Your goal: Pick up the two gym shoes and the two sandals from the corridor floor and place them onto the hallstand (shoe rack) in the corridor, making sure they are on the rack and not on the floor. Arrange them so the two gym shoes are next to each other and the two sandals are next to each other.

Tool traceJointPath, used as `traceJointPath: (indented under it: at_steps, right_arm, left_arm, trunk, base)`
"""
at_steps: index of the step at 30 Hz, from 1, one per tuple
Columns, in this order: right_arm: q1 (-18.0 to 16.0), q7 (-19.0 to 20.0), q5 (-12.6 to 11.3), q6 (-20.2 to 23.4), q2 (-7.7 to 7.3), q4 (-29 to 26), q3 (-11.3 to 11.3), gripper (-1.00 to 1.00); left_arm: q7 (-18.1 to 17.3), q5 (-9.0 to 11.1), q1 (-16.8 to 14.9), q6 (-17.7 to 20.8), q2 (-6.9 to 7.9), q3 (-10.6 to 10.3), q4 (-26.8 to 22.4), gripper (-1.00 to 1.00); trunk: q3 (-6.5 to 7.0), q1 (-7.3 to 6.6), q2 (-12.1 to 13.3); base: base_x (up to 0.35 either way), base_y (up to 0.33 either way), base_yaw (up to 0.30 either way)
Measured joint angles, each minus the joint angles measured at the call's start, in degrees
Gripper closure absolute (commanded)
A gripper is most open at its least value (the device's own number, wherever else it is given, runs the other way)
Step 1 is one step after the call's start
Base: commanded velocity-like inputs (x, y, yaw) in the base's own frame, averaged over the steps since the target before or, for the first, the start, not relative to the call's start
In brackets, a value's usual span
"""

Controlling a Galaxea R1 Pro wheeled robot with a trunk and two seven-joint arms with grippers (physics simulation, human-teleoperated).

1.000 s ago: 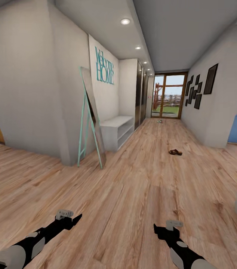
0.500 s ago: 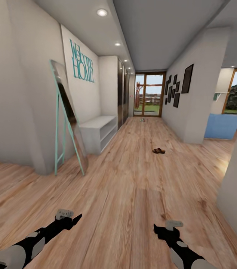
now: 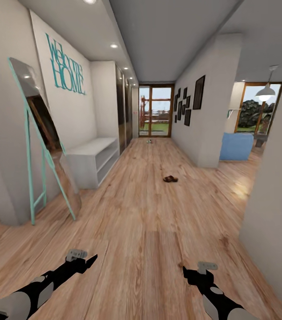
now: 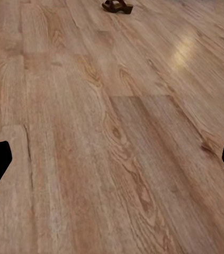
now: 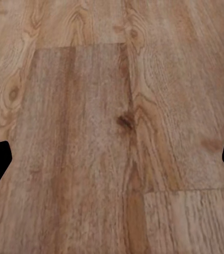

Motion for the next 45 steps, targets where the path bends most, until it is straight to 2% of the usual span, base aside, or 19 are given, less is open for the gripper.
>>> traceJointPath:
  at_steps: [35, 45]
  right_arm:
    - [0.0, 0.1, 0.1, 0.0, 0.04, 0.0, 0.1, -1.00]
    - [0.0, 0.0, 0.0, 0.0, 0.00, -0.1, 0.0, -1.00]
  left_arm:
    - [0.0, 0.1, 0.0, 0.0, 0.01, 0.0, 0.0, -1.00]
    - [0.0, 0.0, 0.0, 0.0, 0.00, 0.0, 0.0, -1.00]
  trunk:
    - [-0.18, 0.00, 0.0]
    - [-0.22, 0.00, 0.0]
  base:
    - [0.348, 0.000, -0.020]
    - [0.348, 0.000, -0.234]
